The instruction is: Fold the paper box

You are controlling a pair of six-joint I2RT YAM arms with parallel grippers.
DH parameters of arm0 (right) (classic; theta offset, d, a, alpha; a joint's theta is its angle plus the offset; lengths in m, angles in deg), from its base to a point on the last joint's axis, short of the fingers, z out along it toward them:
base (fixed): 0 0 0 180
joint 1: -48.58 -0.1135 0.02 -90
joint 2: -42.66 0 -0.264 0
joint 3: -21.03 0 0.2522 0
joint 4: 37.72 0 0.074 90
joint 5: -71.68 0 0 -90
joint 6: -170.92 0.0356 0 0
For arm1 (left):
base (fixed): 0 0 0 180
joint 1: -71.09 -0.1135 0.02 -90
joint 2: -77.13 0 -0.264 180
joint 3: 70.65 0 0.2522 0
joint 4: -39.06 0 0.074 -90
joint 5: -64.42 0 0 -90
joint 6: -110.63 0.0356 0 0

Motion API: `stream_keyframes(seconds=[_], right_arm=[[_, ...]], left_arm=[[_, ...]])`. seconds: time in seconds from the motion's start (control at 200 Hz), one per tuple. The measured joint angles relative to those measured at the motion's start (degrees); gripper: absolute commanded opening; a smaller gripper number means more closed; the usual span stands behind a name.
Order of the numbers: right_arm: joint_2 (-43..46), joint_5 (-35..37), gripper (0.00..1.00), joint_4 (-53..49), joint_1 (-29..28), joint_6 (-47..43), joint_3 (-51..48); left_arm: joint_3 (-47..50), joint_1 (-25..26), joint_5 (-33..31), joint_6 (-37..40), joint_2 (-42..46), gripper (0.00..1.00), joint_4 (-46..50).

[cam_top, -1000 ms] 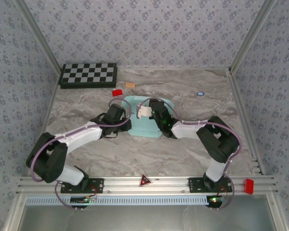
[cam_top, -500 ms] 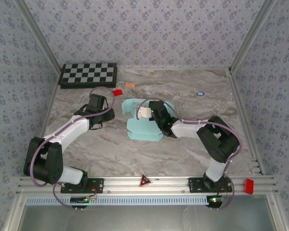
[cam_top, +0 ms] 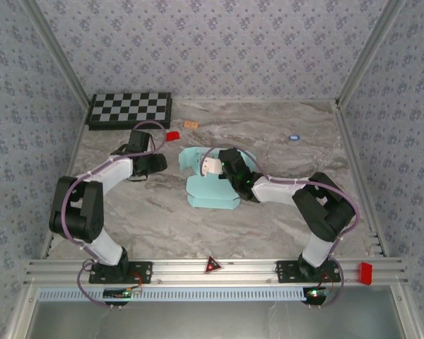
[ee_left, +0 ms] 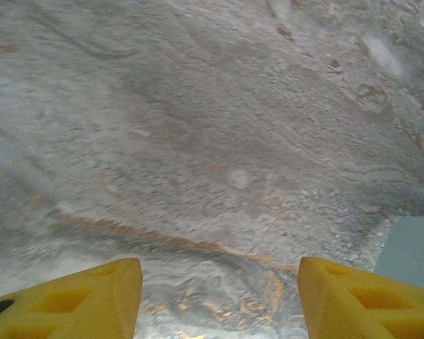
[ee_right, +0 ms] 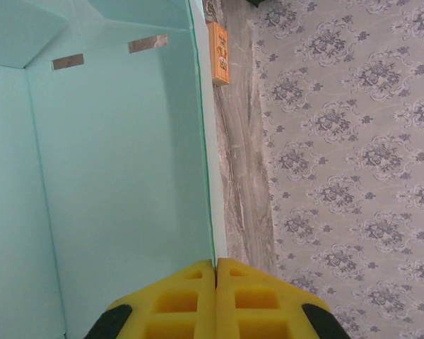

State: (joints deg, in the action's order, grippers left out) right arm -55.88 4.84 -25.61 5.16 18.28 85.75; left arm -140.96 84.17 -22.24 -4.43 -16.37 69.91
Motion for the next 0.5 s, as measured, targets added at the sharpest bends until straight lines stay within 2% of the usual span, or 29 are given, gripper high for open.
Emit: stream_keyframes(seconds=[0.26,0.5], right_arm=[[0.00,0.00,0.00,-0.92,0.00,0.35,0.63],[0.00,0.00,0.00,-1.51,0.00,0.59,1.01]], left_arm=[[-3.89,0.13,7.85,4.00,-5.66,0.60,-1.03],[-3.89,1.88,11.54,7.87,-7.17,0.57,-3.17]])
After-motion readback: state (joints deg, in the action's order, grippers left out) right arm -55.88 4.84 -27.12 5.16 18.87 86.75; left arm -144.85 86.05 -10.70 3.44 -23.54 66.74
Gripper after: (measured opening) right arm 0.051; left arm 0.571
